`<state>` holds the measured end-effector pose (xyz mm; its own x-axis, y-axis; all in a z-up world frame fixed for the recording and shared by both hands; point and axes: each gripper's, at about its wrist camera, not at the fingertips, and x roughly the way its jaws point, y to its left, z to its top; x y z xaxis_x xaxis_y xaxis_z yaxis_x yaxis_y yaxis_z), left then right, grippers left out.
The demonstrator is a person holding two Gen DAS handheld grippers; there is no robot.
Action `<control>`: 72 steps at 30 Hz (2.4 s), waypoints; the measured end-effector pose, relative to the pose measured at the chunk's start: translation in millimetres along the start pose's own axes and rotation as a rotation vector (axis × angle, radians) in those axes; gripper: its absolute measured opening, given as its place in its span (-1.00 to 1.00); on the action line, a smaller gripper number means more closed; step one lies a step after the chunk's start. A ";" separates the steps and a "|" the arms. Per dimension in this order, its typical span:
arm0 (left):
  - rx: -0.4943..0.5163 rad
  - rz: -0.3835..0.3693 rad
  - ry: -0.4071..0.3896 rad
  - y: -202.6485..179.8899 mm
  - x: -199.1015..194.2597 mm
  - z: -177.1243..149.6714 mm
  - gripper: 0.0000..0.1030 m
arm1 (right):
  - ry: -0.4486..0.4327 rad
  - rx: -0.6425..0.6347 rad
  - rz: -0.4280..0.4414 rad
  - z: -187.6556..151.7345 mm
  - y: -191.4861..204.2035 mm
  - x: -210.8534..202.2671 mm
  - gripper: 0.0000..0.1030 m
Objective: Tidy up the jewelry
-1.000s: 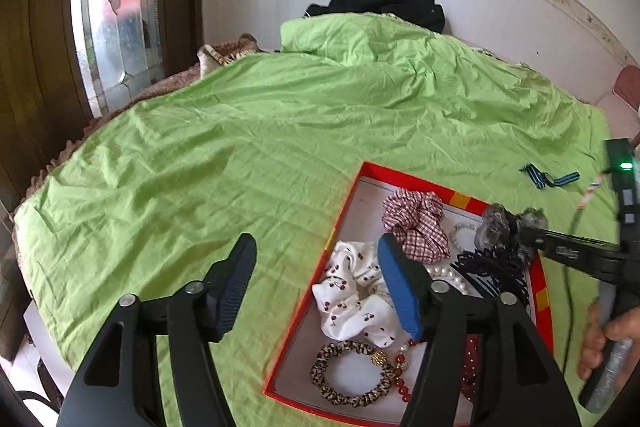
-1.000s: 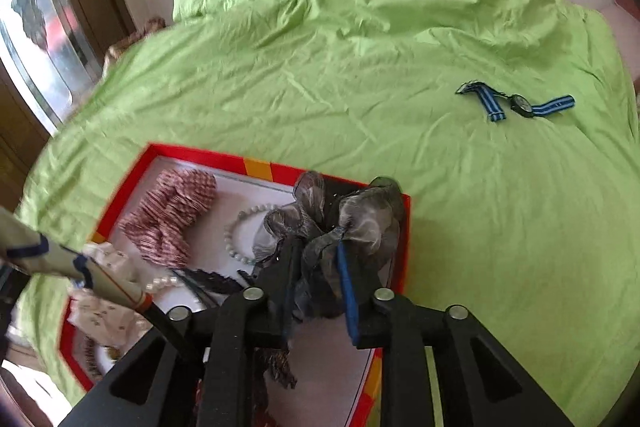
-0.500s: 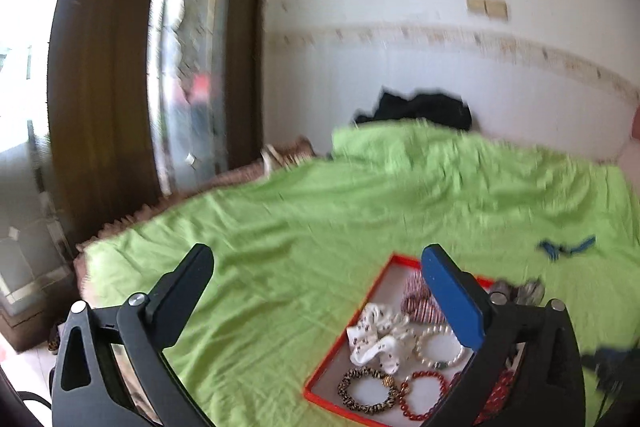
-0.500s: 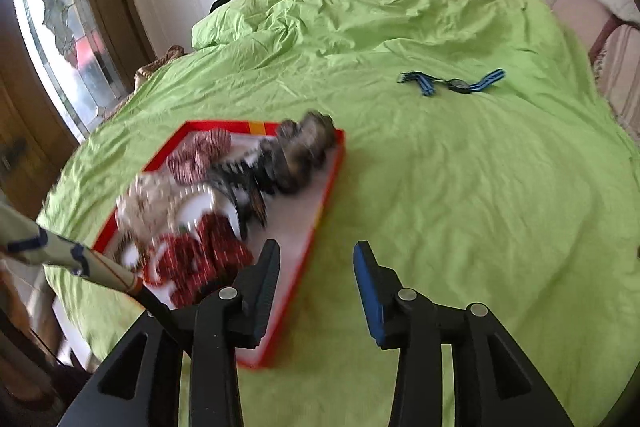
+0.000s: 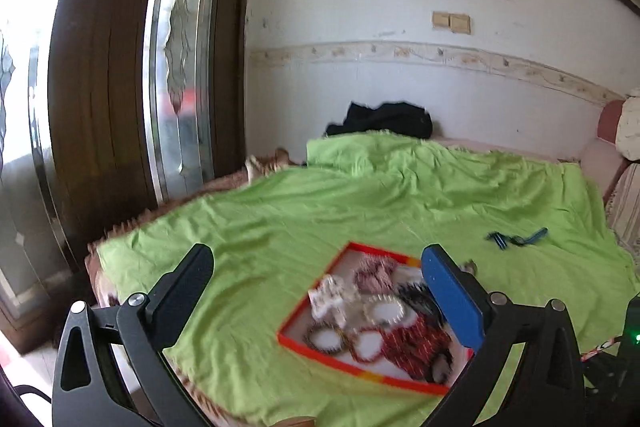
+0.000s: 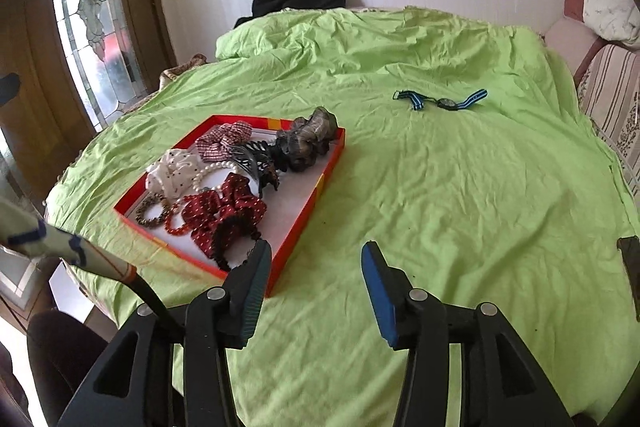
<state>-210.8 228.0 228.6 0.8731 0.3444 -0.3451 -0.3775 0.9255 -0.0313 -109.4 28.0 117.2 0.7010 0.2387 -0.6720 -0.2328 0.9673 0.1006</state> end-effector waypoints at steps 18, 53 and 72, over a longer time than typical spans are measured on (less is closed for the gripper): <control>0.095 -0.044 0.202 -34.1 -13.0 -45.2 1.00 | -0.023 0.026 0.011 -32.7 3.7 -35.3 0.22; 0.071 -0.035 0.382 -11.5 37.1 -84.8 1.00 | -0.004 -0.074 -0.060 -19.3 41.6 -15.4 0.32; 0.038 -0.031 0.443 2.1 59.3 -99.5 1.00 | 0.027 -0.087 -0.075 -19.9 54.8 3.2 0.35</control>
<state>-190.5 234.6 114.8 0.6643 0.2233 -0.7133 -0.3346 0.9422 -0.0167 -133.3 80.1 105.9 0.7007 0.1628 -0.6946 -0.2389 0.9710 -0.0134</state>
